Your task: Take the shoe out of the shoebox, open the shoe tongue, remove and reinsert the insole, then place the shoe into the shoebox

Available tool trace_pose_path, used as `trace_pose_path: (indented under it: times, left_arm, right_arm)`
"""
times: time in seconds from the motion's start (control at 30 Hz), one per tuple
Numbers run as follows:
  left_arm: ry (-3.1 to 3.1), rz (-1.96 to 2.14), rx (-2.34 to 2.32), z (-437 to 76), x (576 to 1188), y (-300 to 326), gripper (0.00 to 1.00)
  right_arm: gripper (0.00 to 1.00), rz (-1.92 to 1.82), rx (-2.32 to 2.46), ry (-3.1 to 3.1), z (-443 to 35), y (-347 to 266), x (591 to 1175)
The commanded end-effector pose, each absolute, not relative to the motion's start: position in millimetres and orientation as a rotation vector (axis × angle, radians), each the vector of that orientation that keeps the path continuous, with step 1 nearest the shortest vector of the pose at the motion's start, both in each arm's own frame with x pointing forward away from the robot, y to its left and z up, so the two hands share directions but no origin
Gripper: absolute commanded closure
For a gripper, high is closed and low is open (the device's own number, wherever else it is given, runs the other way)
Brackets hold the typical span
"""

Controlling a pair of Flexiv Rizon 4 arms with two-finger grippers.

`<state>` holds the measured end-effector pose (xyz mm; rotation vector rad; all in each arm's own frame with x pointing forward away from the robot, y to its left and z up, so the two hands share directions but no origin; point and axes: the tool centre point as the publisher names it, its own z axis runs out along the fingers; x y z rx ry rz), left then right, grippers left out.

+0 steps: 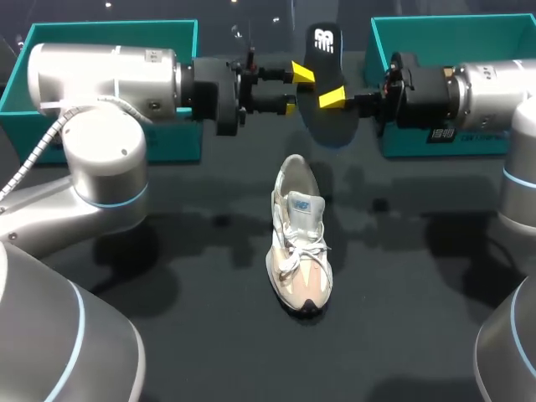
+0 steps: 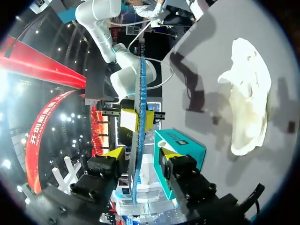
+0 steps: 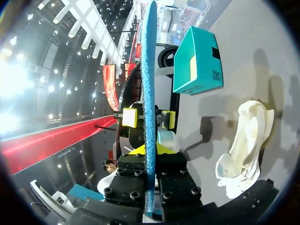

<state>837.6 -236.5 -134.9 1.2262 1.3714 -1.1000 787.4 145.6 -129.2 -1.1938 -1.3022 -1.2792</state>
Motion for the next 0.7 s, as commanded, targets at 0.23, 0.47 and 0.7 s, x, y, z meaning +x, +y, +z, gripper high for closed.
trace_pose_path:
  times: [0.23,0.47,0.7]
  left_arm:
    - [1.462,-1.129,1.239,-128.4,825.5,-191.3,0.0]
    - [1.462,-1.129,1.239,-128.4,825.5,-191.3,0.0]
    - [1.735,-1.271,1.068,-126.0,834.1,-174.7,0.0]
  right_arm:
    - [1.0,-1.265,-1.206,-1.306,-130.9,136.6,789.0]
    - [1.0,-1.265,-1.206,-1.306,-130.9,136.6,789.0]
    - [1.0,-1.357,-1.238,-1.387,-126.6,127.9,802.4]
